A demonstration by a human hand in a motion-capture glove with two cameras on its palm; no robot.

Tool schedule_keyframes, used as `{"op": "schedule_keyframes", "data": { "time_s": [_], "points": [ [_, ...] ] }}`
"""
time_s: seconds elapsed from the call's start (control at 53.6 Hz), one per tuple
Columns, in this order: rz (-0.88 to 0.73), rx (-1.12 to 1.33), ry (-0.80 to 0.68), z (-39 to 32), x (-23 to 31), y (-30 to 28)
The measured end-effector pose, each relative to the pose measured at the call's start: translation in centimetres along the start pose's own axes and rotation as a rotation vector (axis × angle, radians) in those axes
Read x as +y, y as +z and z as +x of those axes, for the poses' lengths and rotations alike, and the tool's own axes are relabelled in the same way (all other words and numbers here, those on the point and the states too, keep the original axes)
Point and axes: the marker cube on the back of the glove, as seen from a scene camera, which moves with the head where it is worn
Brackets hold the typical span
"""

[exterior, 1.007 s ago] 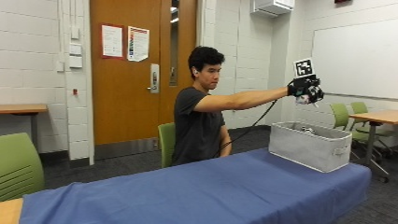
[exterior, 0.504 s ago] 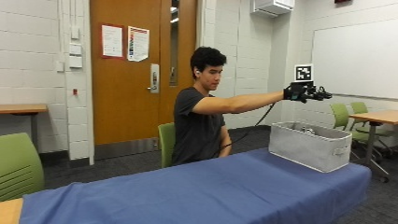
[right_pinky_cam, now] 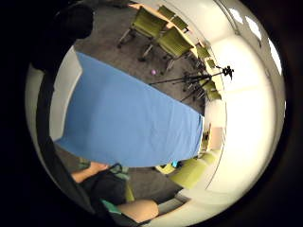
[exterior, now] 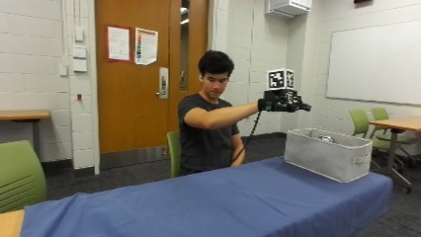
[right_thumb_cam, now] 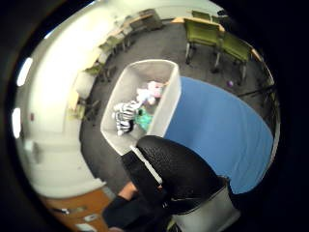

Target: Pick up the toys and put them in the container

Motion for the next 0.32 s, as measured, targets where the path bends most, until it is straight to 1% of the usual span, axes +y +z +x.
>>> {"op": "schedule_keyframes", "data": {
  "time_s": [0.037,0.075,0.168,0.317],
  "points": [
    [0.001,0.053,0.187,1.3,0.3,0.5],
    [0.002,0.068,0.269,2.4,1.1,0.9],
    [0.009,0.058,0.309,4.9,3.3,1.8],
    [0.0,0.034,0.325,5.8,4.6,2.6]
  ]
}}
